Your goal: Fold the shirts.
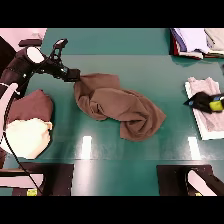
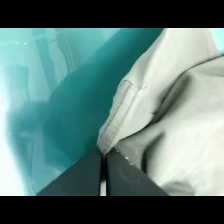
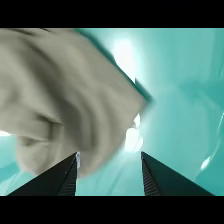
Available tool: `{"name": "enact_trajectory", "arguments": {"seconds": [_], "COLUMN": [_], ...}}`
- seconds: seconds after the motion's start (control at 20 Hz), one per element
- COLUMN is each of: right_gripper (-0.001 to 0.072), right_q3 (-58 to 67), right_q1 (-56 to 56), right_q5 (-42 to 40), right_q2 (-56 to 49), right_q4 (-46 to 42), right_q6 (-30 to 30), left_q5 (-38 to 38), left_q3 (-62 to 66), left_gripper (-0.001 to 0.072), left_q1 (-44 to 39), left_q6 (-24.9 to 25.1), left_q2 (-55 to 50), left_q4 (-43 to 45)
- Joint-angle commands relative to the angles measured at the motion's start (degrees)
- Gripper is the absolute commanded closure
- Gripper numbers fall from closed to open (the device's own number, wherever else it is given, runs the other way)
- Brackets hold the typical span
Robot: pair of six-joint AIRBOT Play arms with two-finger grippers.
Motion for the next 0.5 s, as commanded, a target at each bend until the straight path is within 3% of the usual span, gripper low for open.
{"name": "enact_trajectory", "arguments": {"seconds": [0.0, 0.15, 0.4, 0.45], "right_gripper": [0.0262, 0.0263, 0.0267, 0.033], "right_q3": [-11.87, -15.04, -10.8, -9.2], "right_q1": [-3.08, -1.18, 8.09, 9.62], "right_q5": [-5.81, -11.96, -19.1, -19.69], "right_q2": [-5.18, -12.44, -22.75, -24.28], "right_q4": [2.78, 12.7, 13.55, 13.51], "right_q6": [-3.1, -8.83, -9.05, -9.05], "left_q5": [0.22, 0.26, 0.2, 0.22], "left_q3": [0.7, 0.7, 0.72, 0.72], "left_gripper": [0.0685, 0.0685, 0.0685, 0.0685], "left_q1": [0.04, 0.04, 0.04, 0.04], "left_q6": [0.48, 0.48, 0.48, 0.48], "left_q2": [0.37, 0.37, 0.37, 0.37], "left_q4": [0.42, 0.42, 0.42, 0.42]}}
